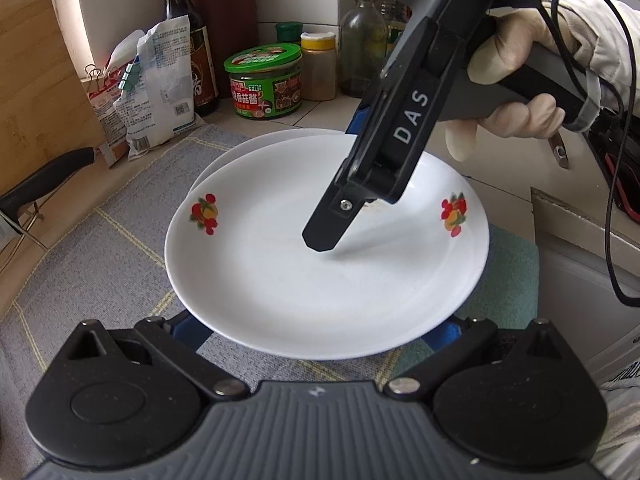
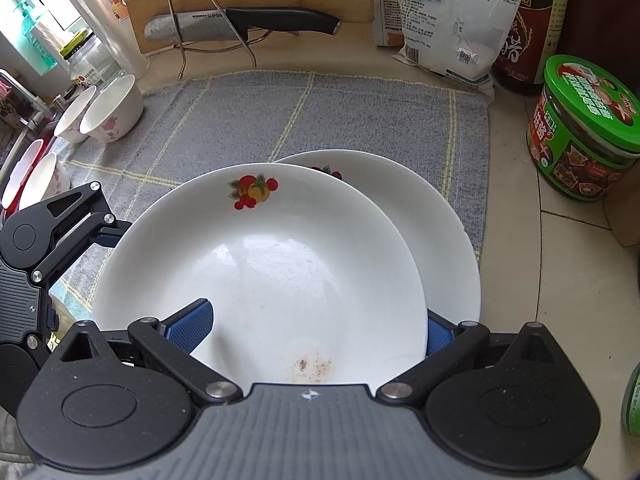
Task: Organize plates and bowls
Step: 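Carry the plate over the stacked white plates with the right gripper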
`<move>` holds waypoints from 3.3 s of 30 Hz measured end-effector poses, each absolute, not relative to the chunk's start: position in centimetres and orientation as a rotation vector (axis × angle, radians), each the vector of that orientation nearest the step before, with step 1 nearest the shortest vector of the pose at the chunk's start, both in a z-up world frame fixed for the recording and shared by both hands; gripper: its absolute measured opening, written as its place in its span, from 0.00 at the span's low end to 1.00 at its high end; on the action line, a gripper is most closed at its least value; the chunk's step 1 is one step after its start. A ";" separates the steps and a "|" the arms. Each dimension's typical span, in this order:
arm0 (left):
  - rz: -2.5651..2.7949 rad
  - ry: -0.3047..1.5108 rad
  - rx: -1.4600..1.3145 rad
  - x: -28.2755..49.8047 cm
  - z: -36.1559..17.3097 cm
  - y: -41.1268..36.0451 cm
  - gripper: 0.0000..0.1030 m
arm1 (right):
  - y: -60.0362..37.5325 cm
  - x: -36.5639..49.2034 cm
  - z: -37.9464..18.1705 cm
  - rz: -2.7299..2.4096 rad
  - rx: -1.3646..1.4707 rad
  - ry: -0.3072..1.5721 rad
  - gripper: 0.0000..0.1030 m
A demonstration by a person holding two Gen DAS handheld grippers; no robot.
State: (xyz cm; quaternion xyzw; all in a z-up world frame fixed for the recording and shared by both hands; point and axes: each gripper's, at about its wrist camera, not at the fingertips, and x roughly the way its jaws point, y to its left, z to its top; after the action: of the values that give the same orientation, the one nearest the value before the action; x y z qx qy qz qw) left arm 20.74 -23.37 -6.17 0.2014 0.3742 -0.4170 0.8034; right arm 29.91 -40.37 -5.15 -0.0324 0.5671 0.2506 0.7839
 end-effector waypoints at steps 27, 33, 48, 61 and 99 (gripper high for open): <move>-0.910 0.807 0.422 20.9 -6.1 -23.3 0.99 | -39.6 31.0 -6.1 0.519 -0.097 1.275 1.00; -0.911 0.797 0.433 20.8 -5.9 -23.3 0.99 | -39.8 31.1 -6.0 0.505 -0.087 1.288 1.00; -0.916 0.790 0.437 21.1 -6.0 -23.4 0.98 | -40.3 30.9 -5.6 0.476 -0.092 1.298 1.00; -0.921 0.786 0.439 21.4 -6.2 -23.3 0.99 | -40.5 30.6 -5.3 0.471 -0.082 1.304 1.00; -0.913 0.793 0.413 21.8 -6.3 -23.1 0.99 | -38.2 32.3 -5.5 0.334 -0.183 1.356 1.00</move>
State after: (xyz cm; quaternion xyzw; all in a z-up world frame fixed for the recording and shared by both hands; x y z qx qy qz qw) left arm 21.83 -23.09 -6.35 0.1927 0.3700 -0.4259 0.8028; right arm 32.32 -38.15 -5.48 -0.0842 0.6234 0.1537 0.7620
